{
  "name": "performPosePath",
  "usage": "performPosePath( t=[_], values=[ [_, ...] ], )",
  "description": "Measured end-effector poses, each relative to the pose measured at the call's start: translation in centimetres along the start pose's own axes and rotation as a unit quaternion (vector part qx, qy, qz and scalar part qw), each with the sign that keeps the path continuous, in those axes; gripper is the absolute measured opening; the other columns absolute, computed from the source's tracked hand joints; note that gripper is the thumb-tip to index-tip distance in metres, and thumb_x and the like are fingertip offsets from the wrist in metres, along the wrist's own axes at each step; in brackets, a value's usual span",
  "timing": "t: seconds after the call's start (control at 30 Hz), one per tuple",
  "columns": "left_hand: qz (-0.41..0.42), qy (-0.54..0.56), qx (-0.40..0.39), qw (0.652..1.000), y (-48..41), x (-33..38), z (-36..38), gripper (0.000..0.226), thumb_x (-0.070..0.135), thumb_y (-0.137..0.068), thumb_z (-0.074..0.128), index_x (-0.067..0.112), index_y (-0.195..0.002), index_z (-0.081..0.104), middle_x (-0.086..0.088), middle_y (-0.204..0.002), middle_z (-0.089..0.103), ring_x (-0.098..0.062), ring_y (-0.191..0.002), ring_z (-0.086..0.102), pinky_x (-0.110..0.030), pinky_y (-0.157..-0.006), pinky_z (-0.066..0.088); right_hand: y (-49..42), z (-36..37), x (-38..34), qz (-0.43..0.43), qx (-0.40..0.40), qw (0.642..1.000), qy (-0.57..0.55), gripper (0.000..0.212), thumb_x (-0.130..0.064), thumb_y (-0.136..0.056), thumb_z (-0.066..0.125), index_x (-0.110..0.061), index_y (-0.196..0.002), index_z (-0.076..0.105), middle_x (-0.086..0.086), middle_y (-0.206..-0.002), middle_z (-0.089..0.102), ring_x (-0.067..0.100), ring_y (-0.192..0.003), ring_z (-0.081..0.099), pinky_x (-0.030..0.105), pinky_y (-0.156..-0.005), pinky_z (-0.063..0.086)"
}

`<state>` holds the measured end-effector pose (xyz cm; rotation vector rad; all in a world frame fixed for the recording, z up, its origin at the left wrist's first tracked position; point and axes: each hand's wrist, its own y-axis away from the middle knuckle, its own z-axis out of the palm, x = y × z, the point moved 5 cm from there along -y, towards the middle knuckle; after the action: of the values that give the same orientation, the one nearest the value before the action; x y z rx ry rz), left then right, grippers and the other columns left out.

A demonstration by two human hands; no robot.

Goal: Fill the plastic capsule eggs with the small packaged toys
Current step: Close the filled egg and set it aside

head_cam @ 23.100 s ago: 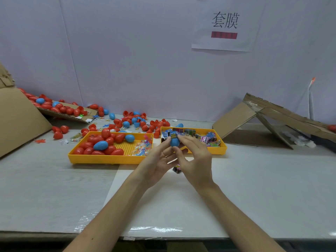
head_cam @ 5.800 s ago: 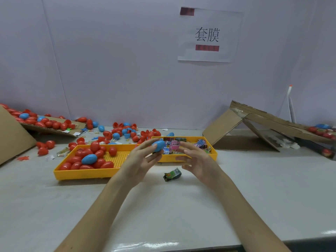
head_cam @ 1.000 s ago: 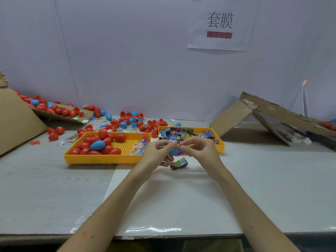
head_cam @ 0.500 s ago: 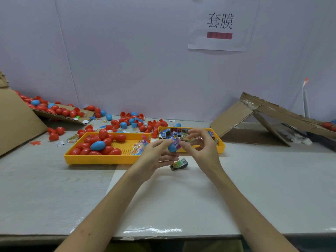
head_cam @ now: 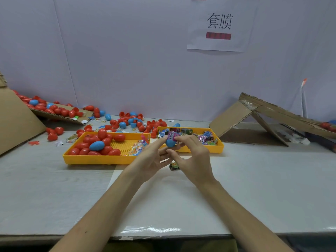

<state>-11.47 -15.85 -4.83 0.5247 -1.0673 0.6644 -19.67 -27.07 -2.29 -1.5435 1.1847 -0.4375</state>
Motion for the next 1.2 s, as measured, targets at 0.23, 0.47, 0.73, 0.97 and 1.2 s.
performPosePath(
  t=[0.23, 0.47, 0.73, 0.97, 1.2],
  values=[
    [-0.021, 0.045, -0.042, 0.998, 0.25, -0.37, 0.68, 0.032, 0.043, -0.101, 0.053, 0.023, -0.112, 0.076, -0.008, -0.125, 0.071, -0.015, -0.108, 0.069, -0.035, -0.104, 0.045, -0.07, -0.35, 0.16, 0.006, 0.023, 1.0, 0.016, 0.033, -0.008, -0.078, 0.085, -0.005, -0.109, 0.072, 0.005, -0.102, 0.07, 0.017, -0.094, 0.066, 0.032, -0.084, 0.056],
    [-0.021, 0.053, -0.045, 0.997, 0.22, -0.43, 0.78, 0.039, 0.043, -0.092, 0.06, 0.018, -0.12, 0.068, -0.003, -0.105, 0.074, -0.015, -0.099, 0.07, -0.035, -0.098, 0.046, -0.13, -0.52, -0.03, -0.001, 0.034, 0.999, 0.024, 0.024, -0.002, -0.08, 0.081, -0.001, -0.103, 0.075, 0.008, -0.097, 0.071, 0.021, -0.091, 0.068, 0.037, -0.082, 0.058],
    [-0.015, 0.046, -0.05, 0.998, -0.02, -0.65, 0.69, 0.036, 0.045, -0.098, 0.054, 0.021, -0.12, 0.07, -0.001, -0.115, 0.073, -0.018, -0.113, 0.064, -0.037, -0.104, 0.044, -0.13, -0.6, -0.1, 0.004, 0.035, 0.999, 0.019, 0.024, -0.002, -0.081, 0.08, -0.003, -0.104, 0.075, 0.006, -0.098, 0.071, 0.019, -0.091, 0.068, 0.037, -0.081, 0.057],
    [-0.01, 0.044, -0.074, 0.996, 0.24, -0.54, 1.09, 0.038, 0.052, -0.097, 0.05, 0.032, -0.117, 0.076, 0.0, -0.136, 0.066, -0.014, -0.121, 0.063, -0.037, -0.104, 0.041, -0.14, -0.72, -0.06, 0.034, 0.042, 0.999, -0.003, 0.032, -0.012, -0.084, 0.08, -0.008, -0.114, 0.072, 0.002, -0.105, 0.074, 0.013, -0.097, 0.068, 0.028, -0.088, 0.056],
    [-0.01, 0.049, -0.076, 0.996, -0.04, -0.8, 0.93, 0.044, 0.051, -0.092, 0.056, 0.026, -0.125, 0.07, 0.001, -0.125, 0.071, -0.011, -0.11, 0.069, -0.036, -0.096, 0.043, 0.03, -0.68, 0.09, 0.017, 0.055, 0.998, 0.024, 0.027, -0.008, -0.081, 0.081, -0.003, -0.107, 0.075, 0.006, -0.103, 0.076, 0.019, -0.098, 0.071, 0.034, -0.088, 0.057]
  ],
)
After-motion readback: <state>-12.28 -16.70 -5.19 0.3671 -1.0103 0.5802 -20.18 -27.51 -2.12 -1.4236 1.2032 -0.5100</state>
